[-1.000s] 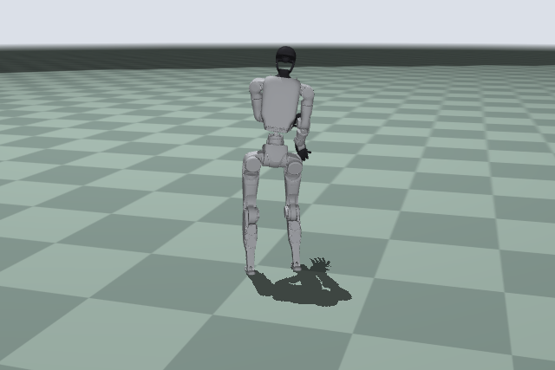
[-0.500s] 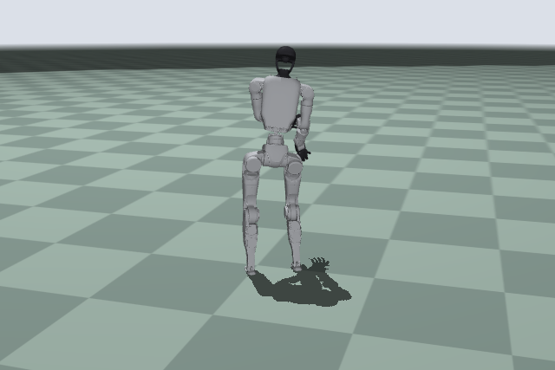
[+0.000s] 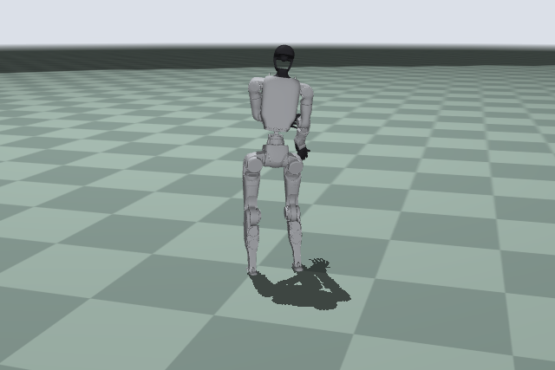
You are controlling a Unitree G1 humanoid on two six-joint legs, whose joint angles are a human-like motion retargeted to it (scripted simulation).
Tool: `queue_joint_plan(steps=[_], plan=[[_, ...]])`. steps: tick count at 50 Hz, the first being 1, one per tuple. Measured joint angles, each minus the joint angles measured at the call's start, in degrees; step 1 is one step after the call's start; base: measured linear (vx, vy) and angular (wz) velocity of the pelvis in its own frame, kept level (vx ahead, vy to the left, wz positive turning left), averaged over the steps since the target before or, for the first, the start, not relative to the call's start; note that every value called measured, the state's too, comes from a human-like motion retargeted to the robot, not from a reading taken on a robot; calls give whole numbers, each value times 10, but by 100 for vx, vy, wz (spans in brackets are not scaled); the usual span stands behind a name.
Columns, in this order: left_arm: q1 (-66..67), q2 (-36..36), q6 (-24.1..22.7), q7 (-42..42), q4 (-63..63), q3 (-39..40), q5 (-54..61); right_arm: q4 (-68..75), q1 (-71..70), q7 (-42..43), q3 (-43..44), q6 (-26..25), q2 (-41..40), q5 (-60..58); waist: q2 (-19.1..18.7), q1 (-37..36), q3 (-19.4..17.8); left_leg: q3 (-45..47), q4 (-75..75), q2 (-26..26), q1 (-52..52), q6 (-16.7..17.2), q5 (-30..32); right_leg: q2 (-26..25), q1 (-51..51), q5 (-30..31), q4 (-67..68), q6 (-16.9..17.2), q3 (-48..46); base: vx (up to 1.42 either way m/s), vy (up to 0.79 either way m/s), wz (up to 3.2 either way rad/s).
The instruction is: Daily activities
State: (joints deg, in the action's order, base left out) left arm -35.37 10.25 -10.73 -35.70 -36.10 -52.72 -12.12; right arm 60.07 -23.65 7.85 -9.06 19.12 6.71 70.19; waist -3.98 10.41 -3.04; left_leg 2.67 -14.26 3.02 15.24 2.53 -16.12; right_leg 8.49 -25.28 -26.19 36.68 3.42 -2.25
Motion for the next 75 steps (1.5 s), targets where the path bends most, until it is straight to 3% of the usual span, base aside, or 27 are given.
queue_joint_plan(steps=[27, 57, 75], plan=[[102, -100, -33, 65, 27, -5, 48, -59, 73, 32, -40, 16, 37, -102, 3, -27, 33, -17, 56, 0, -29, 1, 14, 3, 34, -4, -26, -13, -30, 0, 0, 0], [189, -71, -48, 130, -51, 44, 227, -52, 119, 56, -116, -1, 36, -179, 20, -58, 55, -42, 110, -17, -104, -3, 16, -18, 116, 0, -68, -29, -51, 0, 0, 0], [243, -117, -66, 154, -30, 88, 258, -132, 161, 50, -170, -8, 35, -265, 31, -69, 51, -59, 158, -25, -171, -5, 20, -27, 180, 5, -96, -30, -65, 0, 0, 0]])
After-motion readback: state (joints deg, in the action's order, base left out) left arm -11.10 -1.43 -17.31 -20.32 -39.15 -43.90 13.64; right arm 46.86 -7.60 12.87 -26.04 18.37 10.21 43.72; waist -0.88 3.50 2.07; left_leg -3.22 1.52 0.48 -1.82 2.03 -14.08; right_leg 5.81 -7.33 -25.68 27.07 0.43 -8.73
